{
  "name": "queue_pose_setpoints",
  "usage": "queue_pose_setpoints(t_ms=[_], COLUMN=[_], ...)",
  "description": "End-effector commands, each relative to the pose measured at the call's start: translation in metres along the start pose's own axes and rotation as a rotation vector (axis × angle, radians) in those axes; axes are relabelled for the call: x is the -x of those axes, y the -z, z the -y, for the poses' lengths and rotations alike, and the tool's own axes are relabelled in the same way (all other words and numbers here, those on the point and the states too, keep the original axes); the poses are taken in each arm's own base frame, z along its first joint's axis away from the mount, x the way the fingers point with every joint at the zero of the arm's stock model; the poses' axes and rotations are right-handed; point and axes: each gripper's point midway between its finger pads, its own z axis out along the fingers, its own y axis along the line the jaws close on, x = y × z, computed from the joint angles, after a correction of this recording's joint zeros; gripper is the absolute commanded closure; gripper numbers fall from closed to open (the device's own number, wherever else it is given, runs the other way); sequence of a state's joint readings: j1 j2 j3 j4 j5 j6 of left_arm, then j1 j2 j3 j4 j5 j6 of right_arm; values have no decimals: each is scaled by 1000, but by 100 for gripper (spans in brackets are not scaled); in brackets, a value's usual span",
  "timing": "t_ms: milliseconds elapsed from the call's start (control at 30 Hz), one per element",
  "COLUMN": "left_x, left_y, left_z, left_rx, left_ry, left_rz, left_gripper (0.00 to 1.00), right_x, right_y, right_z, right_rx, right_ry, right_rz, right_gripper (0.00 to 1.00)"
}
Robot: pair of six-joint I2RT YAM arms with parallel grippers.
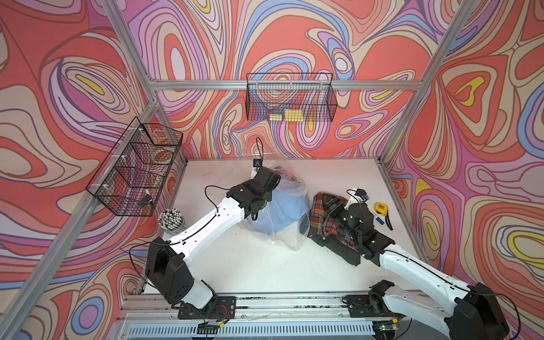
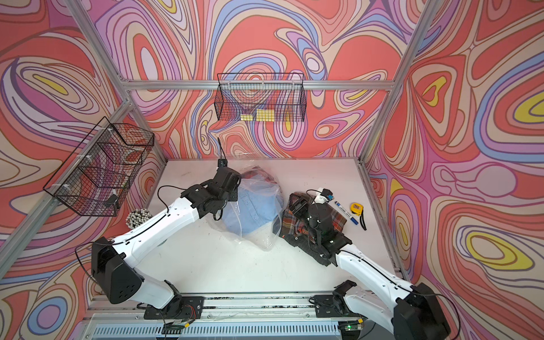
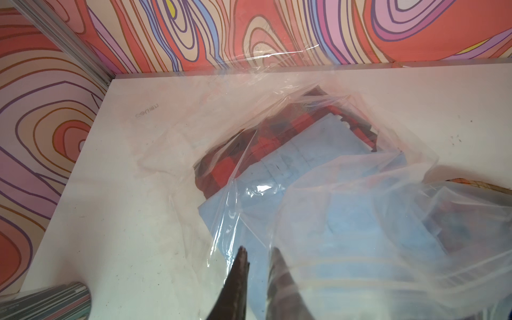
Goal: Take the shirt out of the vacuum bag
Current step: Place the shirt at the center of the board, then take out the shirt from the vacuum bag.
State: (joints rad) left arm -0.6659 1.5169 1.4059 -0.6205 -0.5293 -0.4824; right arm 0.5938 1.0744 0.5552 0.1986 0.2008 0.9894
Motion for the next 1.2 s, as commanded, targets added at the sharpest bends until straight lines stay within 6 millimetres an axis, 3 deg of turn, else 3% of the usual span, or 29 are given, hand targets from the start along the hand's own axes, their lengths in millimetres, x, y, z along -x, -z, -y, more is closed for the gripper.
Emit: queue_pose_setpoints(t_ms=[0, 67, 133, 367, 567, 767, 967, 1167], left_x=[9, 6, 1, -7, -14, -14, -13, -15], left_y=[12, 11, 9, 10, 10, 13, 14, 6], left_z=[-4, -2, 0, -2, -5, -10, -11, -14], left_rx=[-22, -32, -40, -50, -48, -35, -37, 2], left_ry=[20, 19, 18, 18, 13, 11, 13, -21], left_rz=[4, -15, -35, -43, -54, -41, -32, -25], left_gripper=[93, 100, 100, 100, 100, 100, 100, 100], right_x=[-52, -74, -85, -135, -163, -169, -183, -186], right_y=[-10, -13, -15, -43, -71, -84, -107, -127], right_z=[-22, -40, -45, -25, -1, 12, 47, 68], right_rx=[40, 65, 66, 29, -14, -63, -139, -181], right_ry=[41, 68, 71, 27, -25, -62, -126, -141], right_rz=[-125, -138, -132, -188, -209, -185, -221, -221], right_gripper=[27, 27, 27, 27, 27, 27, 27, 28])
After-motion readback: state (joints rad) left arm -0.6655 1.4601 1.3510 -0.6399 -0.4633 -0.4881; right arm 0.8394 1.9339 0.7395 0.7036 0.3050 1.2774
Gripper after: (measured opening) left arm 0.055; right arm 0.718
